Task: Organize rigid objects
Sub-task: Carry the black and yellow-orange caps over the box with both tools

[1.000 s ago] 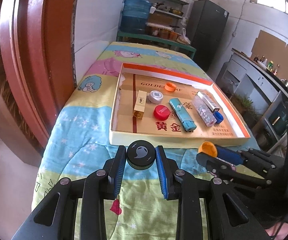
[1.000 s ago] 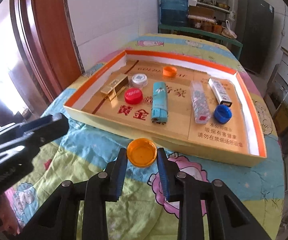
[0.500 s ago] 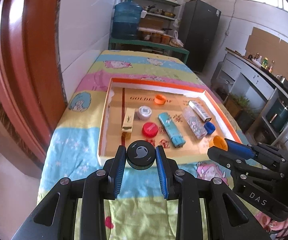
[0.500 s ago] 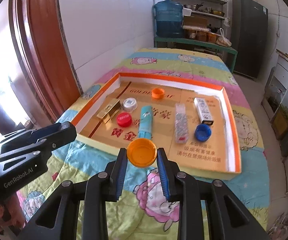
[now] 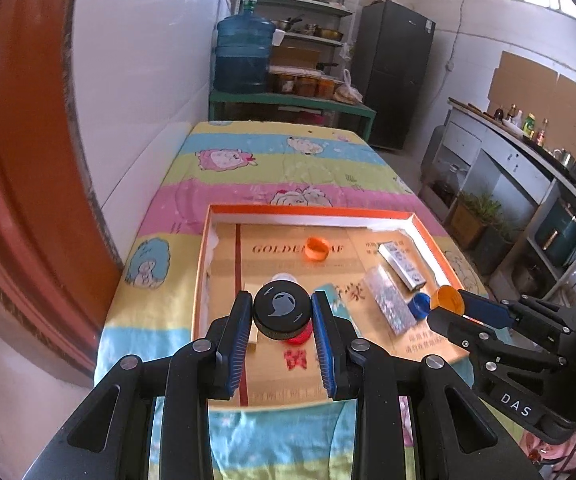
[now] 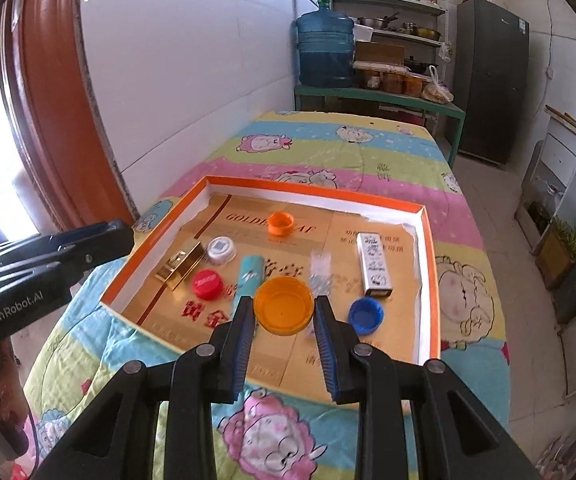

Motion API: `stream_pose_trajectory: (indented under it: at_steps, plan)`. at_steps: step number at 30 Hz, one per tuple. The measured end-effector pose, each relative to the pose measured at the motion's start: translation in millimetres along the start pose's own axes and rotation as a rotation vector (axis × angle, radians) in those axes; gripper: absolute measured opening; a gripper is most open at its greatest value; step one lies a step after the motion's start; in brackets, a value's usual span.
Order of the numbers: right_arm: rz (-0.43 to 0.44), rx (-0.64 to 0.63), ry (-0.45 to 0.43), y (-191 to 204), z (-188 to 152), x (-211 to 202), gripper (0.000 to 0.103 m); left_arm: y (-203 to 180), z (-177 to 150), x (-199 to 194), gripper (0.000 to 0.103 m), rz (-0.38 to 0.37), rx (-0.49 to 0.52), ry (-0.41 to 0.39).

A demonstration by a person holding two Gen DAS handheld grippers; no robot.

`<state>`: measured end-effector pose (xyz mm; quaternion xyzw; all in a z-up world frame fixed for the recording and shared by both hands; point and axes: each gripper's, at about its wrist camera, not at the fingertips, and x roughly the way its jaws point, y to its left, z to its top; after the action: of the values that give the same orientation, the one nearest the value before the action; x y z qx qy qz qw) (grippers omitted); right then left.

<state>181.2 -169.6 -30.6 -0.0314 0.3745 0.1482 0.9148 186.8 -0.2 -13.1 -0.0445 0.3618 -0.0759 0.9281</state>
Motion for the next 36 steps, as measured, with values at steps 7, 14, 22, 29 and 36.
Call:
stream_pose_trajectory:
  at_steps: [7, 14, 22, 29, 36]
  plan:
    - [-0.006, -0.013, 0.001, -8, 17, 15, 0.03, -4, 20, 24, 0.031, 0.004, 0.016, 0.022]
    - [-0.01, -0.02, 0.011, -18, 33, 35, 0.03, -1, 39, 54, 0.031, 0.015, 0.022, 0.048]
    - [-0.012, -0.024, 0.03, -29, 47, 58, 0.03, 0, 53, 83, 0.031, 0.014, 0.028, 0.083]
    - [-0.02, -0.041, 0.052, -36, 58, 76, 0.03, 1, 61, 109, 0.031, 0.015, 0.024, 0.117]
    - [-0.012, -0.042, 0.086, -40, 68, 96, 0.03, 6, 68, 134, 0.031, 0.014, 0.001, 0.169]
